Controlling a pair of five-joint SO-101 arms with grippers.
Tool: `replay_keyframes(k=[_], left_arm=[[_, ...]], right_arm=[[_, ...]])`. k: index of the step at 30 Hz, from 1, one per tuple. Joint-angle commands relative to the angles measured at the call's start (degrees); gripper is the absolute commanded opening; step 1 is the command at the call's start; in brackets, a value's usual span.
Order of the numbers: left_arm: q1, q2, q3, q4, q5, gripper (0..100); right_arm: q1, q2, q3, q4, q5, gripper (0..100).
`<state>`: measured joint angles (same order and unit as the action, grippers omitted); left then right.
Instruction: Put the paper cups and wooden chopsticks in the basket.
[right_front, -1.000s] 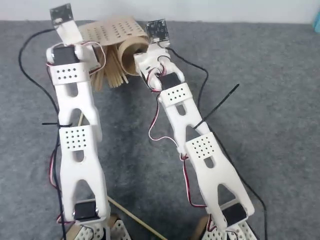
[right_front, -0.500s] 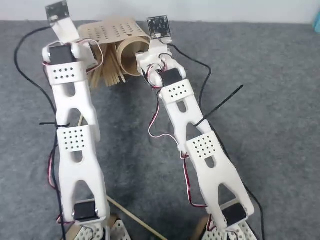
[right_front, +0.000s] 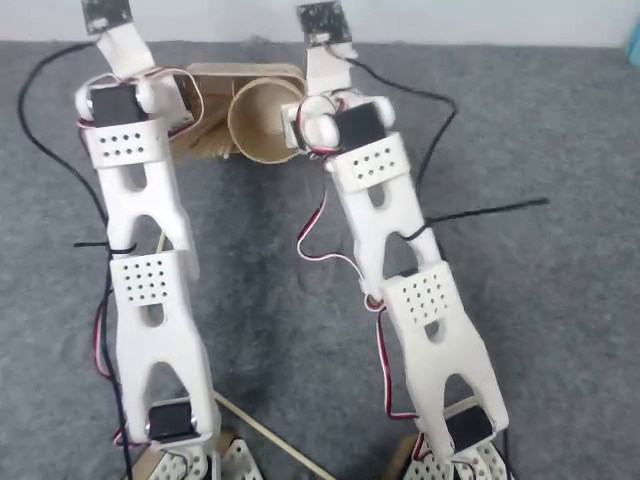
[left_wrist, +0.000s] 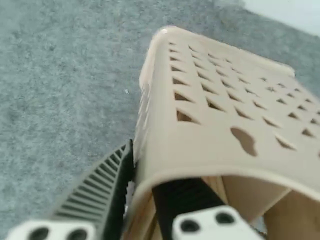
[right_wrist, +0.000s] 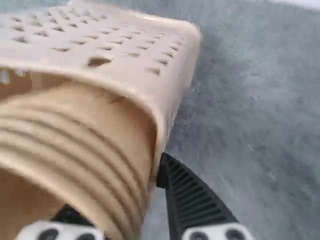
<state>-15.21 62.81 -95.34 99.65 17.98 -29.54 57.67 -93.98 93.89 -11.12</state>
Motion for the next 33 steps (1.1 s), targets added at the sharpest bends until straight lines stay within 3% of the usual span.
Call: replay_keyframes(k=[1,11,21,29,33], left_arm=[[-1.6,-6.1,-0.4,1.2,-0.5,1],[-0.1,-6.1,3.0,1.3,-0.5,1],[-0.1,-6.1,6.0,1.1,-0.2,1],[-0.2,-6.1,6.0,1.1,-0.2,1],[-0.3,-6.1,6.0,1.1,-0.2,1]], right_arm=[[1.3,-9.5,-2.2,6.0,0.1,0.6],[1.0,-6.2,-2.0,1.1,2.1,0.6],[2.0,-18.5,-0.9,9.5,0.6,0.6],[7.1,-36.7,28.5,9.1,-0.3,0.6],[8.8,-46.5,44.3,9.1,3.2,0.6]])
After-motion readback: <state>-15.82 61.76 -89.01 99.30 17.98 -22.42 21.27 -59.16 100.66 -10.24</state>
